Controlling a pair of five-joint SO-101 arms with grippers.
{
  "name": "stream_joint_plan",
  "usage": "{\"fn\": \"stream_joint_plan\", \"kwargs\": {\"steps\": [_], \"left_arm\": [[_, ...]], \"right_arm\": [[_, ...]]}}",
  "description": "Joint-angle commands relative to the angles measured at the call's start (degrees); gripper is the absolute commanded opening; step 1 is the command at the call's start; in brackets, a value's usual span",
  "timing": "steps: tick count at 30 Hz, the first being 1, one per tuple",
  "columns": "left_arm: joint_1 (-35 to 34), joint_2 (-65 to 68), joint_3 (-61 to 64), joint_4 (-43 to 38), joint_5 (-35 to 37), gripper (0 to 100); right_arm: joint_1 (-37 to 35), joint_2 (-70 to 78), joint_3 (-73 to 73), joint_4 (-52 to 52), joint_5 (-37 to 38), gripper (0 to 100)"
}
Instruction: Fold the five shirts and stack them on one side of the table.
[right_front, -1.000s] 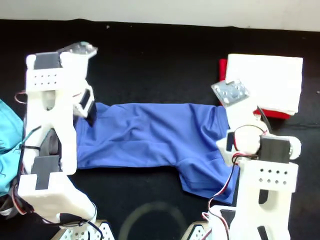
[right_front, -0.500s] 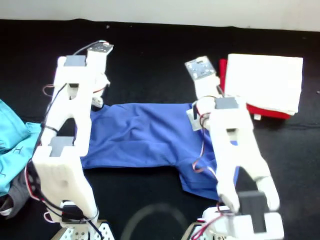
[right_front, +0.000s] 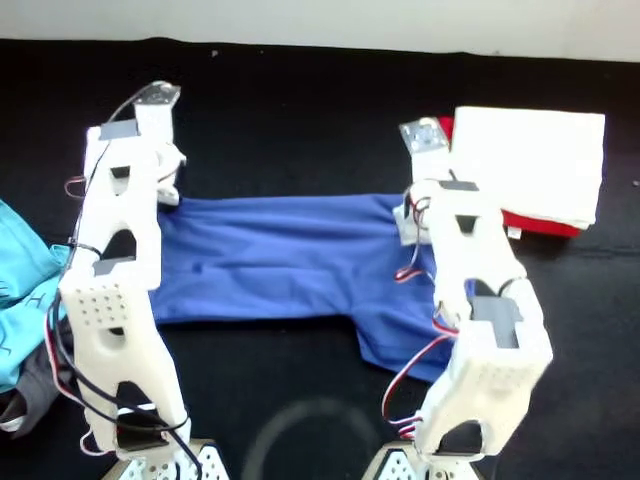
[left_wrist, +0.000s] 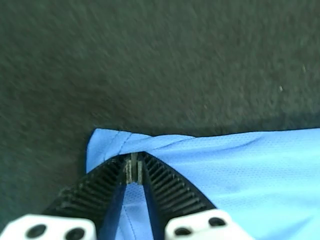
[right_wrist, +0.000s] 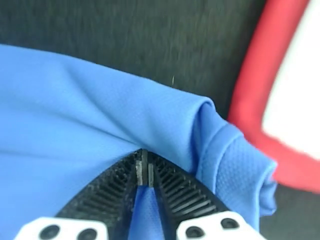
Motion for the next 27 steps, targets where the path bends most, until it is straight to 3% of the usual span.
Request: {"fn": "stream_joint_plan", "kwargs": {"steps": [1, 8, 13, 16, 21, 27], "left_arm": [[-2.77, 5.14, -12.7, 3.6, 0.26, 1], [-2.33, 16.66, -37.23, 14.33, 0.35, 1], [-0.92, 18.77, -52.0, 27.6, 0.35, 1], [0.66, 18.42, -57.01, 30.95, 0.35, 1], [0.57, 16.92, -55.25, 31.12, 0.53, 1], [0.66, 3.56, -37.14, 31.21, 0.62, 1]], "right_arm": [[-0.22, 3.74, -11.12, 4.0, -0.53, 0.7], [-1.71, 13.14, -32.57, 15.08, -0.53, 0.7], [-2.68, 13.67, -44.0, 26.95, -0.62, 0.7], [-2.95, 13.67, -48.04, 29.93, -0.62, 0.7], [-3.56, 13.49, -52.97, 35.12, -0.62, 0.7], [-4.62, 13.49, -63.43, 45.05, -0.62, 0.7]]}}
